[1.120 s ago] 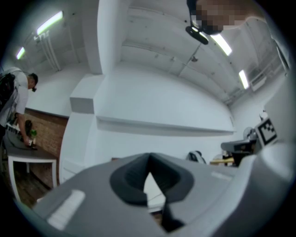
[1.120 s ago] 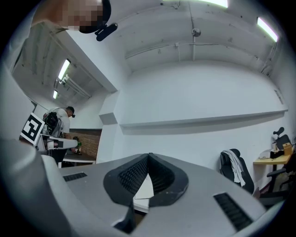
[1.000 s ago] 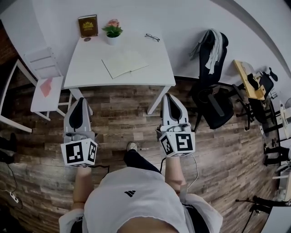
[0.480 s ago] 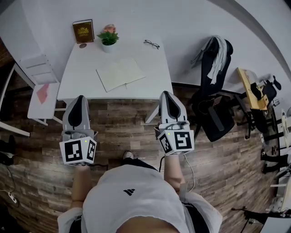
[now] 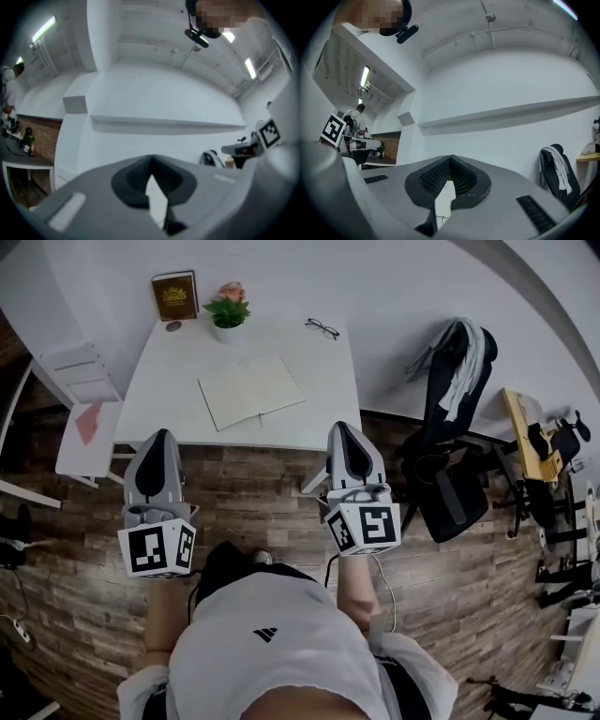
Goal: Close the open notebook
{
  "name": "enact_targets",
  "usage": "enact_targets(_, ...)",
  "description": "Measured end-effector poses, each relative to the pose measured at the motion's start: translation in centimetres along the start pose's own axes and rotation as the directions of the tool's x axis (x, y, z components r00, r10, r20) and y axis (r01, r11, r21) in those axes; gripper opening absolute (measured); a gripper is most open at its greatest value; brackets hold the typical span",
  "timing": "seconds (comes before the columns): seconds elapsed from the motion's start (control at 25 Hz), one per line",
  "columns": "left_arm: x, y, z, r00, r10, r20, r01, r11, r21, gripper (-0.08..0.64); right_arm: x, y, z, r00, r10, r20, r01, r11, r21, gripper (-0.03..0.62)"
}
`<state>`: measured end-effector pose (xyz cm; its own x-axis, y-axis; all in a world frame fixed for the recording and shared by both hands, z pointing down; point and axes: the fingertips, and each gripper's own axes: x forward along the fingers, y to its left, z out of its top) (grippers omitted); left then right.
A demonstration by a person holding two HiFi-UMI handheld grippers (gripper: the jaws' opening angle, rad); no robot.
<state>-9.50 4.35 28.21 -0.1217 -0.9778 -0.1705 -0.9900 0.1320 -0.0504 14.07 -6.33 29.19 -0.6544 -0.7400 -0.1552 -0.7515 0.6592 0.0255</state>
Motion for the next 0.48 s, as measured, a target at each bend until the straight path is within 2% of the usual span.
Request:
enact_targets(0.24,1.2,1.5,-1.6,0.999,0.029,-0.029,-0.03,1.0,-0.009,0.009,2.7,0.4,-1.2,0.999,0.028,-0.02,-0.028,1.0,0.005,-0.005)
enact_targets(0.48,4.7,3.0,-2.2,1.0,0.01,-0.019,-0.011,1.0,-0.016,0.009,6.0,0.1,-1.9,1.0,0.018,-0.025,-0.018,1.0,0.0,-0.005)
